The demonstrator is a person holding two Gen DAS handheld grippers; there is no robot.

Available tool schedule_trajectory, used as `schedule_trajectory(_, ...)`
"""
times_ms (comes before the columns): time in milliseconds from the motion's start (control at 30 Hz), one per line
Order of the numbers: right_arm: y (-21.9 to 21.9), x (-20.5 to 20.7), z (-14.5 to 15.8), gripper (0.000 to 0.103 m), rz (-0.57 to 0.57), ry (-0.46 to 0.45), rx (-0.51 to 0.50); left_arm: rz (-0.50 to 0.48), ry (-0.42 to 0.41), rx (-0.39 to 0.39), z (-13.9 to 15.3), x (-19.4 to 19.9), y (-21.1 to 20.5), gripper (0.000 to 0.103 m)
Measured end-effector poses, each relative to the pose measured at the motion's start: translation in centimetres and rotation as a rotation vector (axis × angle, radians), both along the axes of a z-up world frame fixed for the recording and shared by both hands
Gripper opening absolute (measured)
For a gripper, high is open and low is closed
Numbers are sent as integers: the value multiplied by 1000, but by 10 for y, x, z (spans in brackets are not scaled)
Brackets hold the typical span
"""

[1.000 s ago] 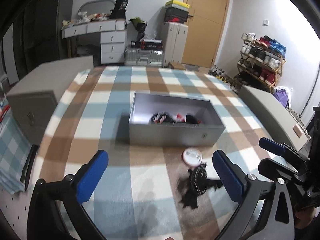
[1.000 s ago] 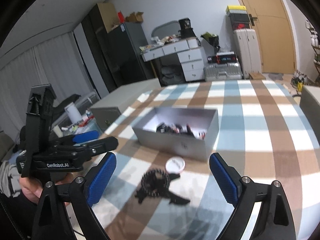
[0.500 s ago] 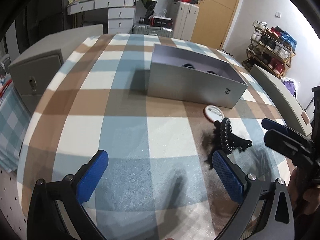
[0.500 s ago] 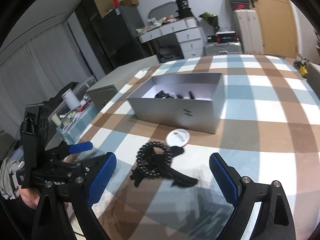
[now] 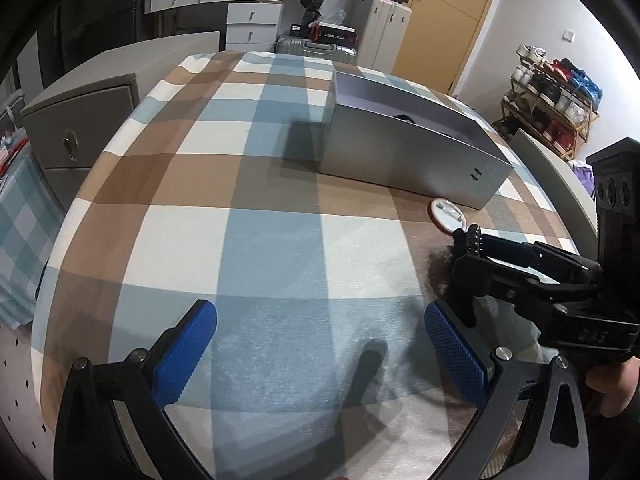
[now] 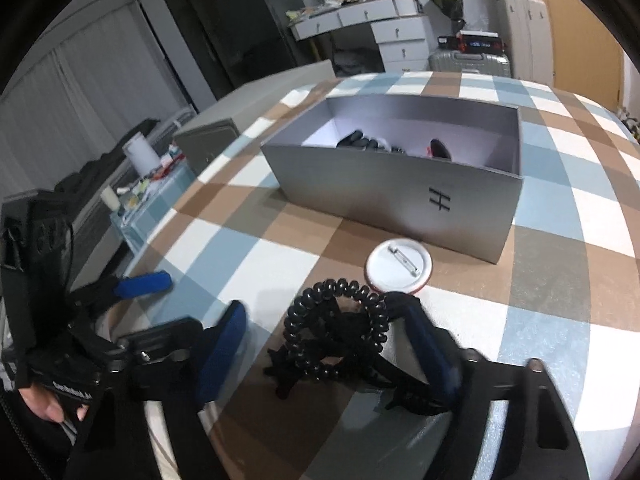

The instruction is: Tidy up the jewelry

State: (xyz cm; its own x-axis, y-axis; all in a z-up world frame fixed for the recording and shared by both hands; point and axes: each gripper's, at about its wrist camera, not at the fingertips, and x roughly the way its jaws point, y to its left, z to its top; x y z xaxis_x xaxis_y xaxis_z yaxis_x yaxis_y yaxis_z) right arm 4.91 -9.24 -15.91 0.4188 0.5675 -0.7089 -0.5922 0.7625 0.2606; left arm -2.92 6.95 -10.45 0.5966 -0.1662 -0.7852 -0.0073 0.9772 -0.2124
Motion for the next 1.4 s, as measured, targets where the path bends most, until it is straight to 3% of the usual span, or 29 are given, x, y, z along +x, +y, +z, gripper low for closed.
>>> schedule_trajectory(67,-4,-1,0,51,-8,0,5,5,0,-3,0,-1,2,101)
schedule_trajectory(200,-18,-1,5,47,-17,5,87,9,7,-9,0,-1,5,101)
schedule_trajectory(467,-50,-12,30,47,-45,-73,267,-12,8,-10,2,1,-1,101)
schedule_trajectory(667,-79,-14,44,47,-30,-77,482,-37,-4,-2,7,4,-8,101)
schedule_trajectory(1100,-105,-14,47,49,-104,-101,510,-103,-29,3,18,19,-25,101)
schedule_trajectory(1267,-116,-14,41,49,-135,-96,511,-171,-28,12,22,44,-41,101)
schedule_trajectory(1400,-125,-12,37,49,-157,-91,516,-234,27,-10,16,72,-60,101)
